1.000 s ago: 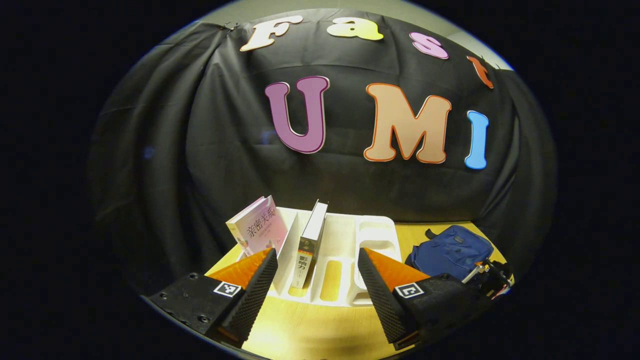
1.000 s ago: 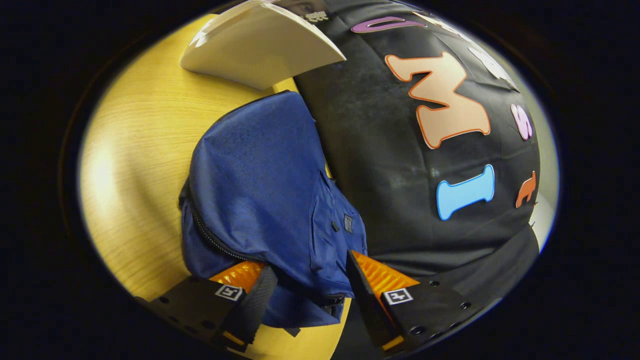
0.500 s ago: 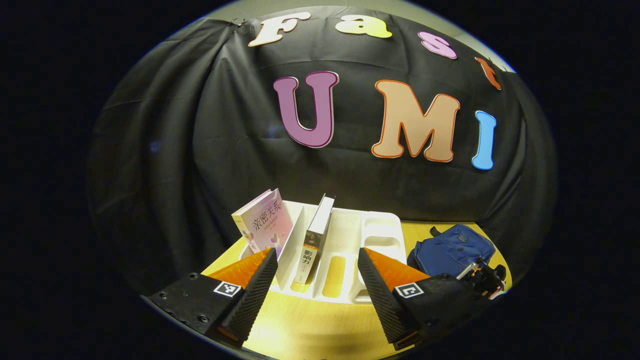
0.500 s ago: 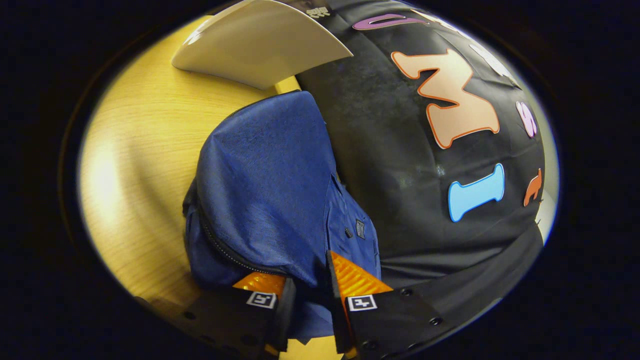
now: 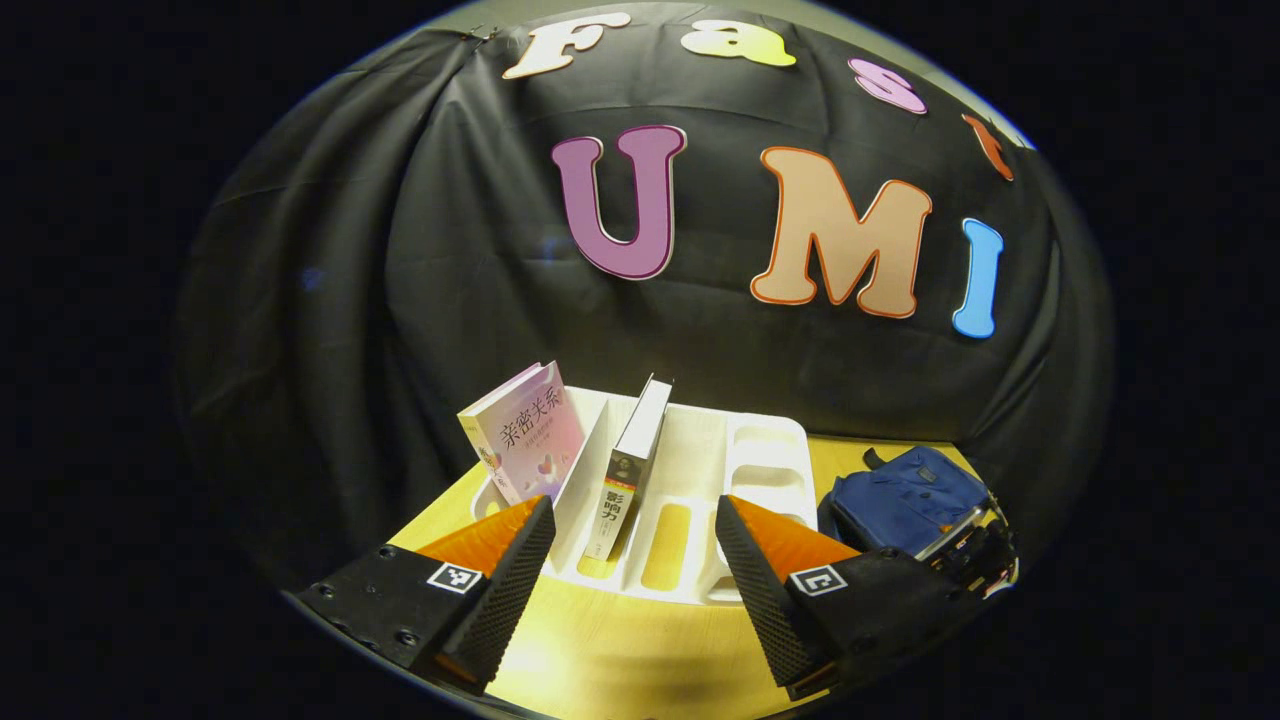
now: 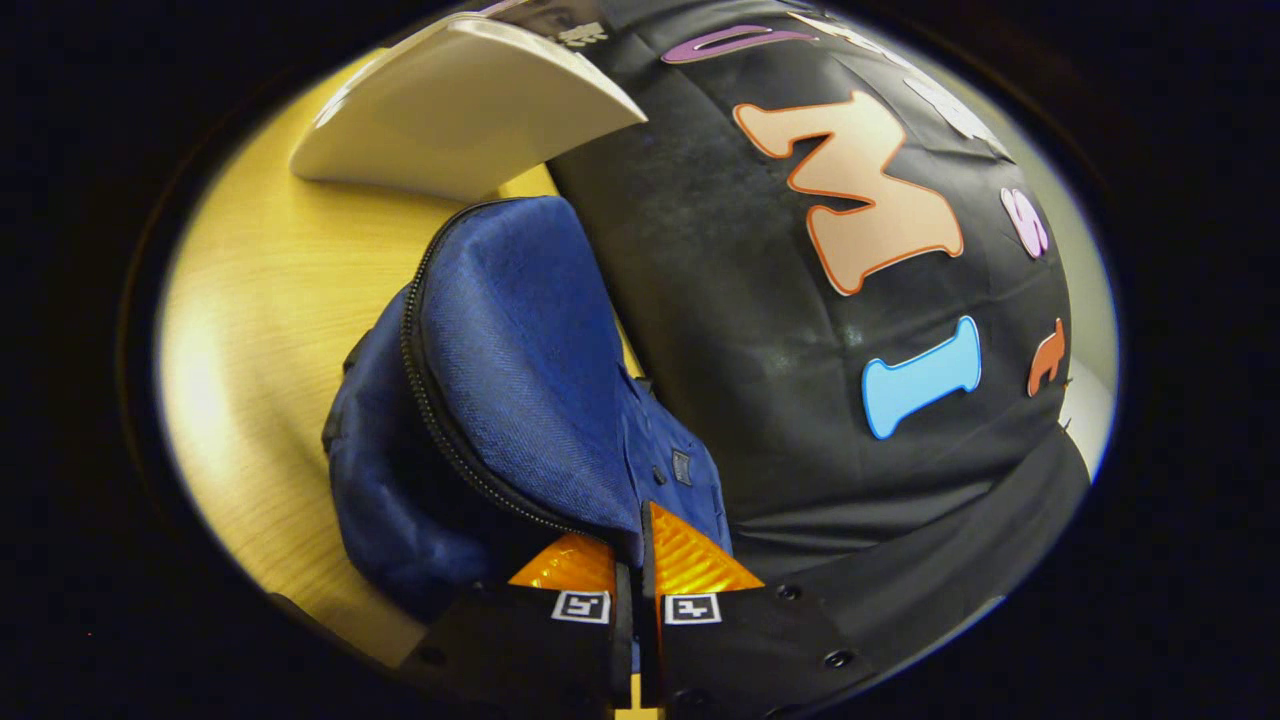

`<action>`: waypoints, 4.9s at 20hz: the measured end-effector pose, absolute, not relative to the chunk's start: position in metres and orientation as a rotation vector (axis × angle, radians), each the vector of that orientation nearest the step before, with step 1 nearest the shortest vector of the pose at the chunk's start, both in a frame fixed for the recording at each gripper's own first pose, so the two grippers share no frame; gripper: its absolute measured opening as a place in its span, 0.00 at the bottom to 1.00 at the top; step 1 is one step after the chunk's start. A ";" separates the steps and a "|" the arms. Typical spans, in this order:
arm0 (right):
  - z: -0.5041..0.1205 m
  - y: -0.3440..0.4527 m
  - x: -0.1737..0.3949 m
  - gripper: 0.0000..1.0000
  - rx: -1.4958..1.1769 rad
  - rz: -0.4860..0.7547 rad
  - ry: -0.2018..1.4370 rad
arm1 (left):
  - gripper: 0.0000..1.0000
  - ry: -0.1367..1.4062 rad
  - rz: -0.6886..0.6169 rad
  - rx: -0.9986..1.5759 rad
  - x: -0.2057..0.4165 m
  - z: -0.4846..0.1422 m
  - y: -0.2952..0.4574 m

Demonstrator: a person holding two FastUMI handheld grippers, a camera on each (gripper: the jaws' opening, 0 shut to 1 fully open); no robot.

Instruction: Open the schoolbag, grab two books from the bookshelf and put them into the schoolbag.

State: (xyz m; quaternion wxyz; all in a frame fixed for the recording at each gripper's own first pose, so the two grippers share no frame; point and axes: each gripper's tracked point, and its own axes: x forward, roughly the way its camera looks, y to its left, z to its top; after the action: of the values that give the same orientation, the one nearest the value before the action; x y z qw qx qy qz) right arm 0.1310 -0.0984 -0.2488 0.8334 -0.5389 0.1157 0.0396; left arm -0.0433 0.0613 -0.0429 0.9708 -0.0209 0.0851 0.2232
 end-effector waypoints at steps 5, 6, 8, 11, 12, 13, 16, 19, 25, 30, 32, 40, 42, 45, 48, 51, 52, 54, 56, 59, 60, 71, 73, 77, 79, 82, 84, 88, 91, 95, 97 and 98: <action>-0.226 -0.102 0.137 0.06 -1.077 0.041 0.240 | 0.95 0.207 0.429 -0.024 -0.025 -0.035 0.071; -0.223 -0.104 0.139 0.06 -1.060 0.031 0.242 | 0.95 0.204 0.418 -0.017 -0.020 -0.032 0.072; -0.216 -0.106 0.143 0.06 -1.030 0.015 0.245 | 0.95 0.215 0.396 0.005 -0.008 -0.025 0.075; -0.207 -0.109 0.146 0.06 -0.999 -0.008 0.240 | 0.95 0.243 0.360 0.067 0.012 -0.018 0.078; -0.205 -0.110 0.147 0.06 -0.994 -0.015 0.235 | 0.95 0.259 0.351 0.093 0.019 -0.016 0.080; -0.202 -0.111 0.148 0.08 -0.991 -0.020 0.232 | 0.95 0.274 0.348 0.120 0.026 -0.014 0.085; -0.198 -0.112 0.150 0.08 -0.985 -0.032 0.227 | 0.93 0.325 0.323 0.141 0.048 -0.007 0.091; -0.193 -0.115 0.152 0.06 -0.975 -0.044 0.224 | 0.93 0.407 0.292 0.096 0.067 -0.012 0.098; -0.189 -0.117 0.152 0.06 -0.965 -0.058 0.225 | 0.92 0.612 0.286 0.158 0.096 -0.041 0.125; -0.185 -0.122 0.150 0.06 -0.963 -0.066 0.225 | 0.82 0.820 0.265 0.119 0.098 -0.080 0.131; -0.185 -0.122 0.148 0.05 -0.965 -0.064 0.225 | 0.85 0.862 0.265 0.135 0.099 -0.087 0.140; -0.188 -0.121 0.147 0.04 -0.991 -0.055 0.228 | 0.60 1.068 0.235 0.147 0.096 -0.103 0.156; -0.188 -0.122 0.146 0.06 -0.990 -0.056 0.228 | 0.59 1.103 0.232 0.112 0.099 -0.110 0.159; -0.187 -0.123 0.146 0.04 -0.984 -0.059 0.230 | 0.48 1.150 0.236 0.062 0.104 -0.118 0.162; -0.186 -0.123 0.145 0.06 -0.983 -0.059 0.233 | 0.41 1.188 0.239 0.057 0.108 -0.127 0.166; -0.187 -0.123 0.143 0.06 -0.987 -0.058 0.235 | 0.41 1.243 0.240 0.042 0.104 -0.134 0.164; -0.187 -0.123 0.142 0.06 -0.986 -0.059 0.236 | 0.41 1.263 0.250 0.037 0.102 -0.135 0.164; -0.186 -0.122 0.142 0.04 -0.984 -0.062 0.237 | 0.40 1.297 0.287 0.024 0.099 -0.139 0.167; -0.186 -0.122 0.141 0.04 -0.981 -0.065 0.238 | 0.40 1.333 0.305 0.006 0.095 -0.142 0.165; -0.186 -0.123 0.140 0.04 -0.979 -0.066 0.239 | 0.40 1.348 0.323 0.003 0.094 -0.144 0.163; -0.185 -0.124 0.139 0.04 -0.980 -0.065 0.240 | 0.41 1.357 0.331 -0.006 0.091 -0.144 0.162; -0.183 -0.127 0.128 0.03 -0.960 -0.069 0.239 | 0.41 1.302 0.375 -0.060 0.056 -0.085 0.151; -0.183 -0.128 0.127 0.03 -0.953 -0.072 0.239 | 0.41 1.277 0.389 -0.085 0.045 -0.074 0.150; -0.184 -0.129 0.125 0.06 -0.941 -0.066 0.239 | 0.41 1.249 0.410 -0.190 0.013 -0.051 0.139; -0.186 -0.129 0.123 0.06 -0.934 -0.061 0.246 | 0.41 1.230 0.429 -0.221 -0.002 -0.039 0.137; -0.187 -0.128 0.122 0.06 -0.922 -0.059 0.248 | 0.41 1.186 0.435 -0.246 -0.022 -0.019 0.126; -0.187 -0.129 0.121 0.06 -0.912 -0.057 0.251 | 0.41 1.161 0.410 -0.264 -0.036 -0.004 0.109; -0.186 -0.130 0.118 0.03 -0.869 -0.063 0.261 | 0.41 1.092 0.307 -0.251 -0.044 0.011 0.076; -0.185 -0.133 0.117 0.08 -0.819 -0.067 0.274 | 0.41 1.049 0.221 -0.300 -0.041 0.013 0.043; -0.180 -0.138 0.116 0.06 -0.760 -0.076 0.284 | 0.41 0.980 0.105 -0.344 -0.026 0.014 0.005; -0.179 -0.139 0.116 0.08 -0.722 -0.077 0.290 | 0.40 0.940 0.046 -0.379 -0.012 0.010 -0.017; -0.180 -0.139 0.116 0.06 -0.695 -0.079 0.300 | 0.40 0.919 0.021 -0.391 -0.002 0.006 -0.029</action>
State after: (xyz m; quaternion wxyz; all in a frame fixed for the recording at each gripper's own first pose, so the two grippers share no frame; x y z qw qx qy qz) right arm 0.1158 -0.1393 -0.1798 0.9285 -0.3391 0.1465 -0.0385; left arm -0.0024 -0.0292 0.0061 0.8777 -0.1874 0.4408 0.0101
